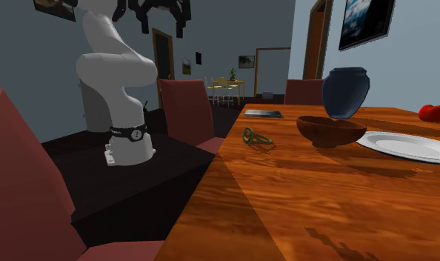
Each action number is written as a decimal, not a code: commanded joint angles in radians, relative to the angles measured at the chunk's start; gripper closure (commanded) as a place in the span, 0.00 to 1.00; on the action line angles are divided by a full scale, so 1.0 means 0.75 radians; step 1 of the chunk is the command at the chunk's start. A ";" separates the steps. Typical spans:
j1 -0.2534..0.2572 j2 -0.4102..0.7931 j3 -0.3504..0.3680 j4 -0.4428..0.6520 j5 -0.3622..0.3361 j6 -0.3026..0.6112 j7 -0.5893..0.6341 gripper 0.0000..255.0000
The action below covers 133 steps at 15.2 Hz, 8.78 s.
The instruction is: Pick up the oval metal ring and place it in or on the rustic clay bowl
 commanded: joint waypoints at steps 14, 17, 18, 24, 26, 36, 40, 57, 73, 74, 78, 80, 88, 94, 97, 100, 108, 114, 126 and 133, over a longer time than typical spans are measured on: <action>0.037 0.438 0.315 -0.038 0.142 0.489 0.362 0.00; 0.035 0.580 0.382 0.000 0.138 0.594 0.451 0.00; 0.034 0.630 0.402 0.016 0.132 0.628 0.482 0.00; 0.029 0.954 0.508 0.154 0.043 0.800 0.688 0.00; 0.035 1.068 0.530 0.214 -0.007 0.844 0.763 0.00; 0.084 1.379 0.535 0.335 -0.164 0.996 0.951 0.00; 0.087 1.403 0.531 0.314 -0.177 1.040 0.961 0.00; 0.085 1.390 0.533 0.318 -0.170 1.024 0.956 1.00; 0.065 1.217 0.551 0.424 -0.083 0.761 0.902 1.00; 0.065 1.208 0.551 0.433 -0.079 0.744 0.899 1.00; 0.062 1.176 0.551 0.472 -0.065 0.676 0.890 1.00; 0.061 1.162 0.551 0.494 -0.059 0.641 0.887 1.00; 0.087 1.311 0.564 0.743 -0.121 0.527 0.947 1.00; 0.199 1.679 0.555 1.222 -0.262 0.386 1.048 1.00; 0.284 1.888 0.535 1.537 -0.325 0.273 1.074 1.00; 0.391 2.126 0.506 1.935 -0.380 0.117 1.074 1.00; 0.364 2.118 0.503 1.772 -0.380 0.267 1.082 1.00; 0.357 2.125 0.501 1.717 -0.384 0.327 1.085 1.00; 0.367 2.133 0.500 1.778 -0.384 0.276 1.081 0.00; 0.408 2.184 0.494 1.997 -0.390 0.114 1.066 0.00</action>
